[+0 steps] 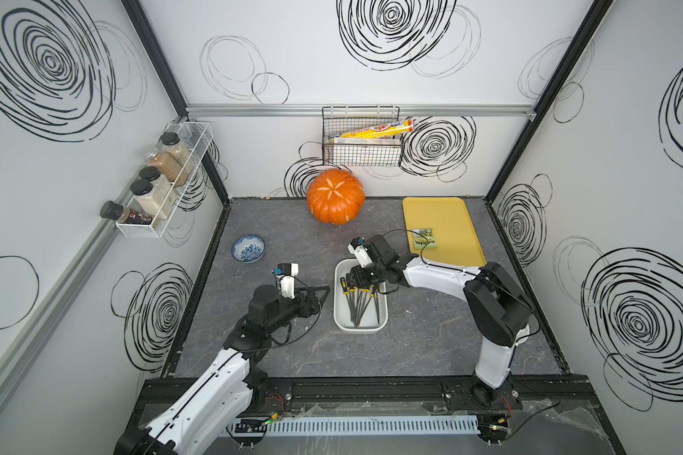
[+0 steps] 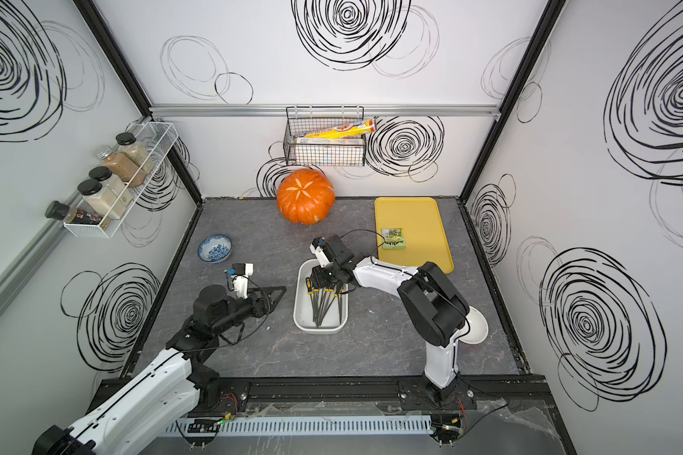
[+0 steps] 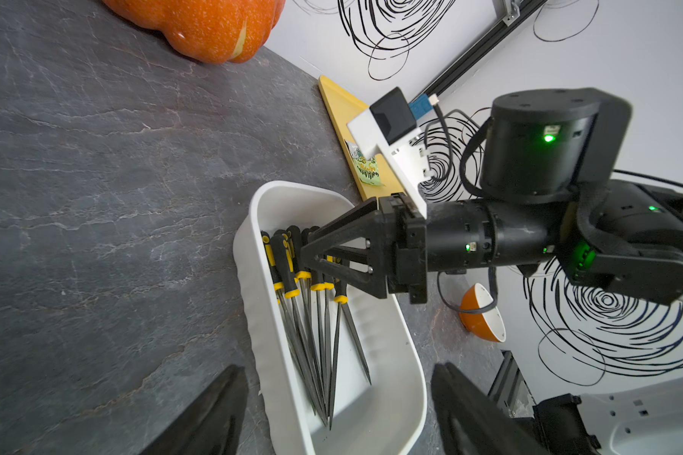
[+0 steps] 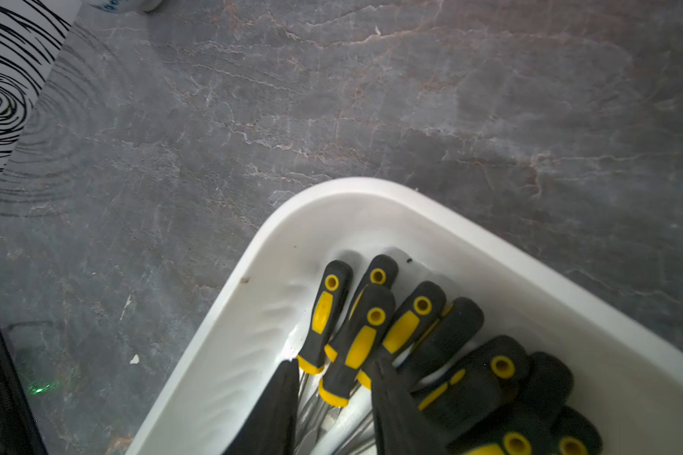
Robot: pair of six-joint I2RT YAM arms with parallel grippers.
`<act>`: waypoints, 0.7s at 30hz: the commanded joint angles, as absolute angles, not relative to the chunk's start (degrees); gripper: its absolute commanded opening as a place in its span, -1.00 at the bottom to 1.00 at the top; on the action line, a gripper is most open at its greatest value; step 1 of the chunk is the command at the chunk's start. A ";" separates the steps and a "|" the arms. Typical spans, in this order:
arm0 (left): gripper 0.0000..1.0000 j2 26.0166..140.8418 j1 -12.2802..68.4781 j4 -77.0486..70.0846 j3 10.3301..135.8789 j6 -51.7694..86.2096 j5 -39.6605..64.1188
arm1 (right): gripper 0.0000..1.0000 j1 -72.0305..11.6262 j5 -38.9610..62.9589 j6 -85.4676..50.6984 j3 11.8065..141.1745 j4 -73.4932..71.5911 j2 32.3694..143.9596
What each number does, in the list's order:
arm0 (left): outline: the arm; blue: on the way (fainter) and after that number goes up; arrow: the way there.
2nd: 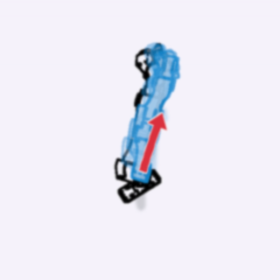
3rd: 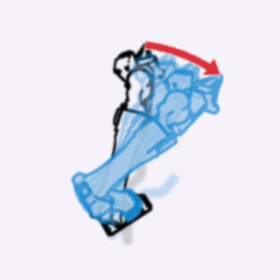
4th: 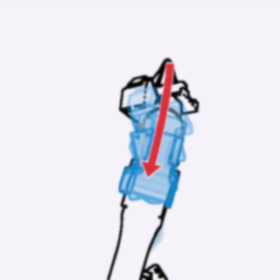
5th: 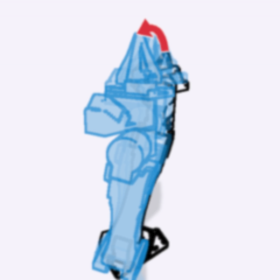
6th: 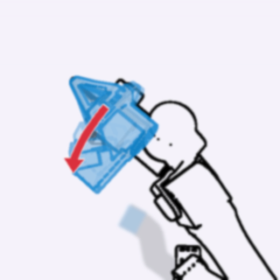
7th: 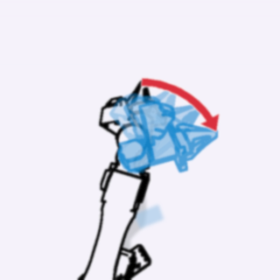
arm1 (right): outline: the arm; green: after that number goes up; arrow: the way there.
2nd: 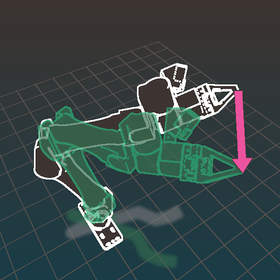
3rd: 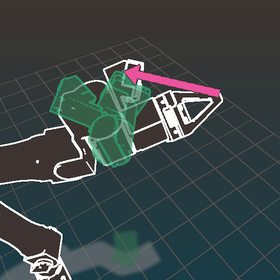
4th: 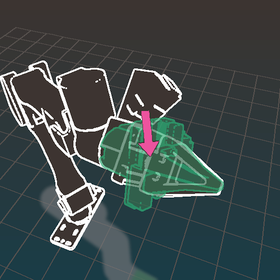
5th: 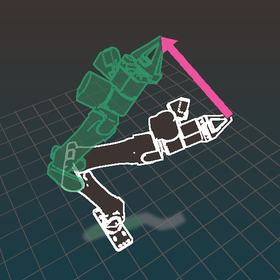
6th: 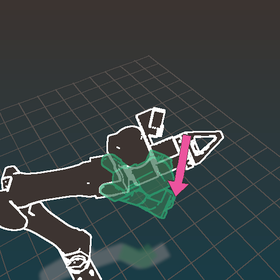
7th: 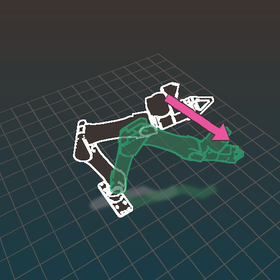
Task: Take the file tool out of the storage box
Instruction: Pick up the file tool from the storage box.
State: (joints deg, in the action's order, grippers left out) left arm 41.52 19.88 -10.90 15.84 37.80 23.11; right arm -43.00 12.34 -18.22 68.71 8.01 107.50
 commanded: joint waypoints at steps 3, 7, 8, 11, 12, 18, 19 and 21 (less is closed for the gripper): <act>0.62 41.98 20.35 -13.00 15.99 36.68 23.34 | -0.28 -43.32 8.79 -18.13 71.71 12.19 111.24; 0.63 42.67 20.47 -12.62 16.34 36.56 23.38 | -0.26 -43.65 8.05 -18.59 72.75 13.11 112.78; 0.63 42.69 20.47 -12.57 16.35 36.56 23.50 | -0.26 -43.68 8.01 -18.47 73.07 13.31 113.22; 0.64 42.80 20.46 -12.48 16.39 36.64 23.47 | -0.25 -43.74 8.32 -19.10 73.31 13.36 114.16; 0.65 42.76 20.41 -12.26 16.46 36.61 23.47 | -0.25 -43.89 7.67 -19.45 73.50 13.66 114.50; 0.68 42.99 20.52 -11.80 16.61 36.56 23.31 | -0.32 -45.10 2.84 -21.35 75.09 16.83 115.23; 0.68 43.05 20.56 -11.86 16.61 36.62 23.29 | -0.33 -45.21 1.91 -21.82 75.59 17.53 115.54; 0.69 43.31 20.57 -11.86 16.66 36.69 23.30 | -0.33 -45.20 1.18 -21.79 77.18 19.31 116.95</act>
State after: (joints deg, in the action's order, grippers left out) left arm 42.87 20.25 -10.41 15.84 37.50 23.09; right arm -44.82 4.58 -20.51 75.29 13.78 114.28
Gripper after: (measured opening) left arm 0.841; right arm 0.337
